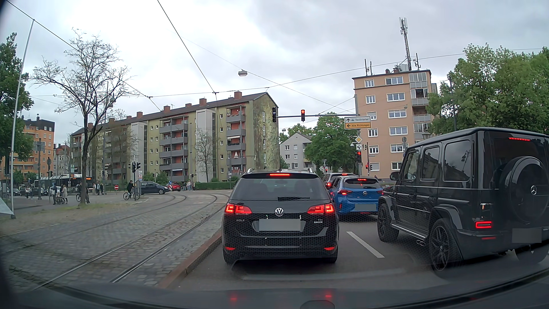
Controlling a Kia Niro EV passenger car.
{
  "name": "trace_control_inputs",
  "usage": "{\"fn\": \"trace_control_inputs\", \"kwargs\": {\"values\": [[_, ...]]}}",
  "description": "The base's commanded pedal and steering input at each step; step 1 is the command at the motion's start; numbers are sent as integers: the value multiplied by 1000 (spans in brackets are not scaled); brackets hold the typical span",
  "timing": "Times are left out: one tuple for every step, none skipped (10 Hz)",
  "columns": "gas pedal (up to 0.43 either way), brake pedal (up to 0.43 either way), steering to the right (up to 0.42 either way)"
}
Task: Follow the waypoints while adhering to traffic rules and regulations
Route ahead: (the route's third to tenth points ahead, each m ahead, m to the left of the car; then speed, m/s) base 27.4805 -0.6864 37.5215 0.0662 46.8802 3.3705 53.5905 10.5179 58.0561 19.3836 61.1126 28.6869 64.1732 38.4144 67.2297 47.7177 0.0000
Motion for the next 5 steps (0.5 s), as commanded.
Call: {"fn": "trace_control_inputs", "kwargs": {"values": [[0, 226, -9], [0, 226, -10], [0, 232, -9], [0, 226, -10], [0, 232, -10]]}}
